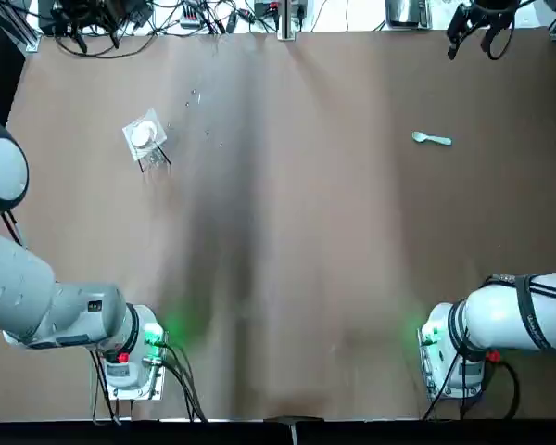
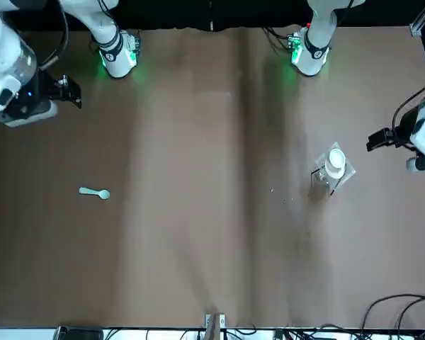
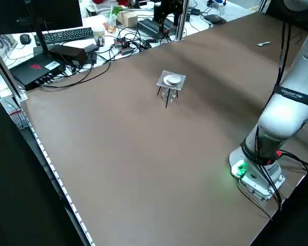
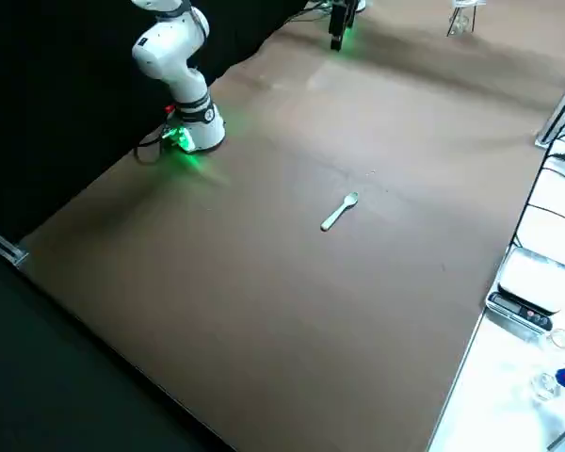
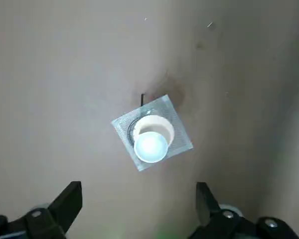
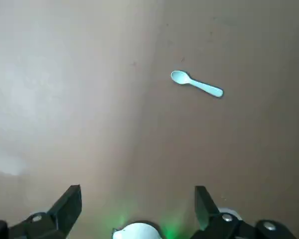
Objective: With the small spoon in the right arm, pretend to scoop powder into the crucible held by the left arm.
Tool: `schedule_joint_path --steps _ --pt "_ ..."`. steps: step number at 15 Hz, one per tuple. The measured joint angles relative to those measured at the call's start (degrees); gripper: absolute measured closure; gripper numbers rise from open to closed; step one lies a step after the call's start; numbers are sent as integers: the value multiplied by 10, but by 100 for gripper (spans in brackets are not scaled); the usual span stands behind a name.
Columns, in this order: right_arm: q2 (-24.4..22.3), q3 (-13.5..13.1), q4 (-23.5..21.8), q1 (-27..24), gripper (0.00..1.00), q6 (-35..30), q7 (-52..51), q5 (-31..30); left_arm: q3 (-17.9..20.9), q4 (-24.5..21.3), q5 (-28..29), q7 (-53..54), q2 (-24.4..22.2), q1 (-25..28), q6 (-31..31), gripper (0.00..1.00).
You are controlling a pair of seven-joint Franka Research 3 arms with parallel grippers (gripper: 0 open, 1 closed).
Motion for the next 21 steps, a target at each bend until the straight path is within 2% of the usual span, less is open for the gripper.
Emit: schedule_joint_path --steps 2,5,7,13,19,20,21 --pt "14 0 -26 0 0 28 -44 0 -1 -8 -10 17 15 16 -1 0" --pt "50 0 -58 0 0 71 -115 0 -1 -30 -84 66 34 58 -2 0" --pt "80 -1 -70 -1 0 93 -175 0 0 -48 -107 84 45 77 -2 0" --pt "167 -5 -88 -21 0 145 -372 0 -1 -84 -114 112 97 86 -3 1" --pt "195 -6 -170 -52 0 287 -562 0 -1 -88 -115 121 148 97 -3 2" --pt "201 -7 -187 -76 2 327 -644 0 -2 -88 -115 121 158 97 -3 7" --pt "209 -7 -190 -89 4 348 -676 0 -2 -88 -115 121 163 97 -3 11"
